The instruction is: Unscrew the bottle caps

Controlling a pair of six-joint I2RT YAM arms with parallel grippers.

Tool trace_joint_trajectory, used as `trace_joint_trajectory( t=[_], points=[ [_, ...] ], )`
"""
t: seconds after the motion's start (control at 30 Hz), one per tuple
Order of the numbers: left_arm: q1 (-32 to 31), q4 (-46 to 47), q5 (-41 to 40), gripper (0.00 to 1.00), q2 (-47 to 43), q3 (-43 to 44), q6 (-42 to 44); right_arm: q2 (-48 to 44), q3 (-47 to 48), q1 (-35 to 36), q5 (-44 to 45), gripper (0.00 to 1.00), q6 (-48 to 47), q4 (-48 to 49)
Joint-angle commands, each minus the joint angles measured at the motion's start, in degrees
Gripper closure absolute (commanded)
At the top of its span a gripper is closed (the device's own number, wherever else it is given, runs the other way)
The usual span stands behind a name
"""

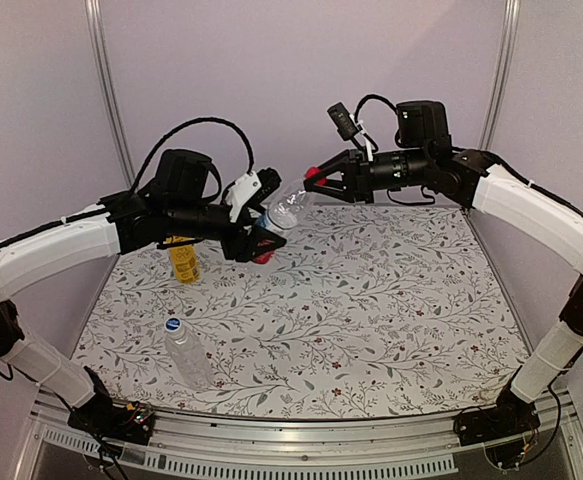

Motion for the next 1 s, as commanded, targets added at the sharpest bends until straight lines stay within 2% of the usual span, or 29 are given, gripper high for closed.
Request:
trace_joint_trajectory(
  t=[0.0, 0.1, 0.17, 0.23, 0.37, 0.43, 0.6, 0.8, 0.97],
  points=[
    [-0.67, 1.78, -0.55, 0.45, 0.21, -0.92, 0.51, -1.89, -0.83, 0.28, -0.61, 0.98, 0.49, 1.82],
    [-0.64, 2.88, -1.11, 0.56, -0.10, -1.66, 0.55, -1.73, -0.75, 0.28, 1.24, 0.77, 1.59, 2.13],
    [-0.64, 4.60, -1.84, 0.58, -0.69, -2.73, 0.17, -1.57, -0.39, 0.24, 4.37, 0.48, 3.84, 2.08],
    [-0.64, 5.82, -2.14, 0.59, -1.03, -3.43, -0.28, -1.54, 0.21, 0.26, 7.45, 0.28, 6.10, 2.19],
    [-0.56, 7.42, -2.32, 0.60, -1.06, -3.89, -1.70, -2.57, -0.27, 0.24, 10.30, 0.02, 11.63, 6.04],
    [-0.55, 8.05, -2.42, 0.60, -0.90, -4.17, -2.62, -3.33, -0.81, 0.36, 11.54, 0.01, 14.59, 8.20],
    [-0.61, 10.20, -4.03, 0.62, -1.07, -4.90, -5.07, -2.70, 0.77, 0.52, 16.95, 0.11, 18.75, 6.13],
    [-0.64, 12.23, -9.00, 0.65, -1.06, -5.35, -7.16, -2.45, -0.88, 1.61, 15.29, 0.17, 21.04, 9.00],
    [-0.66, 12.91, -9.04, 0.65, -1.05, -5.69, -7.74, -2.23, -1.19, 2.30, 15.53, 0.23, 21.54, 10.20]
  ],
)
